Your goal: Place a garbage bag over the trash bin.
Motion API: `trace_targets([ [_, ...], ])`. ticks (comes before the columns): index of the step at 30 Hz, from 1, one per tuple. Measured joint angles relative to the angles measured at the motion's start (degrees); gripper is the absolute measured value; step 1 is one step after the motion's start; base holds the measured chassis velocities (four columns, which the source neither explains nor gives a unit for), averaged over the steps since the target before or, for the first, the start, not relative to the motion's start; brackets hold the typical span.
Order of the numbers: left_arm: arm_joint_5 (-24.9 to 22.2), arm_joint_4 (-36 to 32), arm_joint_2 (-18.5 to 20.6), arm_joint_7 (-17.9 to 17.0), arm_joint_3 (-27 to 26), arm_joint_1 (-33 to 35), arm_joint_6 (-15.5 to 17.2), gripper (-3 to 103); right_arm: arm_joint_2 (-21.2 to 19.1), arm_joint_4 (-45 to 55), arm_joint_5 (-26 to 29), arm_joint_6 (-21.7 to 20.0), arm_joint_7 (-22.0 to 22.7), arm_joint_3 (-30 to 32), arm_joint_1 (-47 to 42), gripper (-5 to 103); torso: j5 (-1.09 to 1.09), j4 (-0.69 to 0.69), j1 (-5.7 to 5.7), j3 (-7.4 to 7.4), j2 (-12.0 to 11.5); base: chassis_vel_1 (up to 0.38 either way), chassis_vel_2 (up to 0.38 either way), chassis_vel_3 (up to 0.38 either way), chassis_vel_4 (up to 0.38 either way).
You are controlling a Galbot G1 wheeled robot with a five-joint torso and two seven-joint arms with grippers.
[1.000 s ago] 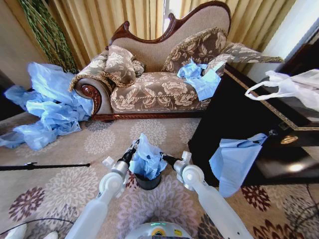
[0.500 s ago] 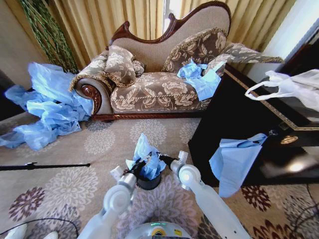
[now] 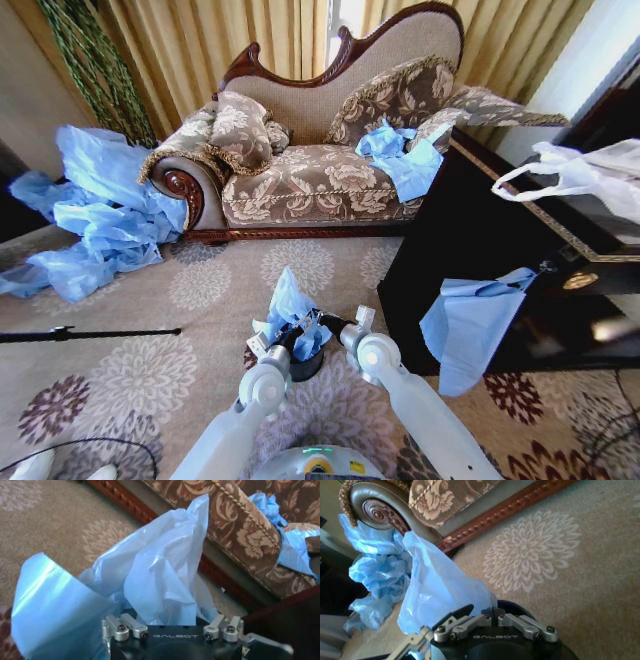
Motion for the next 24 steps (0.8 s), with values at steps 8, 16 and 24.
trace_targets([
  [8, -0.02, -0.81, 0.43, -0.51, -0.64, 1.03, -0.33, 67, 0.27, -0.88, -0.05, -0.02, 0.19, -0.35, 0.81, 0, 0.0, 0.01, 0.0, 0.0, 0.0, 0.0, 0.0, 0.0, 0.0],
  [16, -0.52, -1.11, 0.91, -0.96, -2.08, 2.01, -0.85, 43, 0.0, -1.48, -0.19, 0.01, 0.14, 0.29, 1.03, 0, 0.0, 0.0, 0.0, 0.0, 0.0, 0.0, 0.0, 0.0, 0.0],
  [24, -1.28, -1.3, 0.76, -1.52, -2.59, 1.79, -1.08, 24, -0.62, -0.01, -0.24, 0.07, -0.03, 0.68, -0.11, 0, 0.0, 0.01, 0.0, 0.0, 0.0, 0.0, 0.0, 0.0, 0.0],
])
